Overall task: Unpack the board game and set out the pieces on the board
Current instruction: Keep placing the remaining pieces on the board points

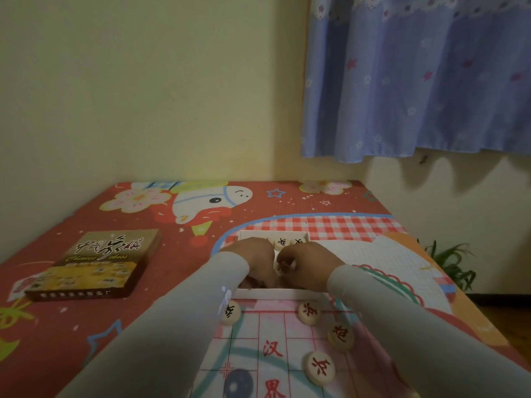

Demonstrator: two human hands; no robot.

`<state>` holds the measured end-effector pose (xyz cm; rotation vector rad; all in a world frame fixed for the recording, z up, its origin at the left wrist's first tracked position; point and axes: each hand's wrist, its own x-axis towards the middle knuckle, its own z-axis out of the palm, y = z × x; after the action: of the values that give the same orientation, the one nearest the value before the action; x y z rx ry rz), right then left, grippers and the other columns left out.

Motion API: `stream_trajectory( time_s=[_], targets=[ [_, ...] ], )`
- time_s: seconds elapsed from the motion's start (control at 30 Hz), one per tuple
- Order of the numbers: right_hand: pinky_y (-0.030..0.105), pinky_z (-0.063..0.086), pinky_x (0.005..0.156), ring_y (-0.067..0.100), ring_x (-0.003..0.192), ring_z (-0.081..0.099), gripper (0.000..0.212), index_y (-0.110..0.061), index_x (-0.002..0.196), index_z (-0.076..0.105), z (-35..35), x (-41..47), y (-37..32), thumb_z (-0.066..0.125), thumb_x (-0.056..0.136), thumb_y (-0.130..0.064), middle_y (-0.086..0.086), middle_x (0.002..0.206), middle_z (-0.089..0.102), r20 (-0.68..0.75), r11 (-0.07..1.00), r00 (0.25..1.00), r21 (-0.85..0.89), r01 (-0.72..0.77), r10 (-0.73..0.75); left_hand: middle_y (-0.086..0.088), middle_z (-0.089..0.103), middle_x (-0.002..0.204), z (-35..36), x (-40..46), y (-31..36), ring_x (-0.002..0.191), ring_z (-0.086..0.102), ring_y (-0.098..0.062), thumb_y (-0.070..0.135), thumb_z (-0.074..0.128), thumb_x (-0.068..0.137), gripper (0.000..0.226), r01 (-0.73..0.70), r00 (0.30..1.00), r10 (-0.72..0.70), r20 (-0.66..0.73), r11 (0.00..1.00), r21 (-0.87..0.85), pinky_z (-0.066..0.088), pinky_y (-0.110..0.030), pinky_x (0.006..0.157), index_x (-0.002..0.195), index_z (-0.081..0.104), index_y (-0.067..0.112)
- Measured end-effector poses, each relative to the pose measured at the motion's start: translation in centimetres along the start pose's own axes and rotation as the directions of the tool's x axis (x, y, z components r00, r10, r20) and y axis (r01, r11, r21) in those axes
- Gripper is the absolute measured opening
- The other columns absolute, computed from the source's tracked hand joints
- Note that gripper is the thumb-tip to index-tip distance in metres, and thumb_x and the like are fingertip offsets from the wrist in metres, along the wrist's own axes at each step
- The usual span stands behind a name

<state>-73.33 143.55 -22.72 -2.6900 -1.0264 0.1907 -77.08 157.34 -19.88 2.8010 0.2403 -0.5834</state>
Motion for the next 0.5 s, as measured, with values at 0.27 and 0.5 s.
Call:
stream_trajectory(
  time_s=[0.27,0.5],
  targets=[
    [0.033,0.05,0.082,0.022,0.09,0.056,0.031,-0.02,0.116,0.062,-0.5,-0.1,0.8,0.055,0.087,-0.032,0.006,0.113,0.055,-0.097,0.983,0.979,-0.007,-0.182,0.181,-0.006,0.071,0.098,-1.2,-1.0,-1.4,0.075,0.066,-0.019,0.026,0.061,0.085,0.027,-0.031,0.991,0.06,-0.121,0.973,0.229,0.048,-0.025,0.06,0.103,0.071,0.009],
    [0.028,0.045,0.066,0.019,0.079,0.051,0.022,-0.015,0.107,0.061,-0.6,0.3,-0.5,0.054,0.088,-0.024,0.005,0.1,0.06,-0.034,0.963,0.975,-0.148,-0.224,0.221,0.0,0.058,0.063,-0.4,-0.4,-1.3,0.06,0.055,-0.018,0.014,0.063,0.074,0.013,0.019,0.999,-0.006,-0.035,0.925,0.379,0.039,-0.022,0.046,0.062,0.058,0.015]
  ],
)
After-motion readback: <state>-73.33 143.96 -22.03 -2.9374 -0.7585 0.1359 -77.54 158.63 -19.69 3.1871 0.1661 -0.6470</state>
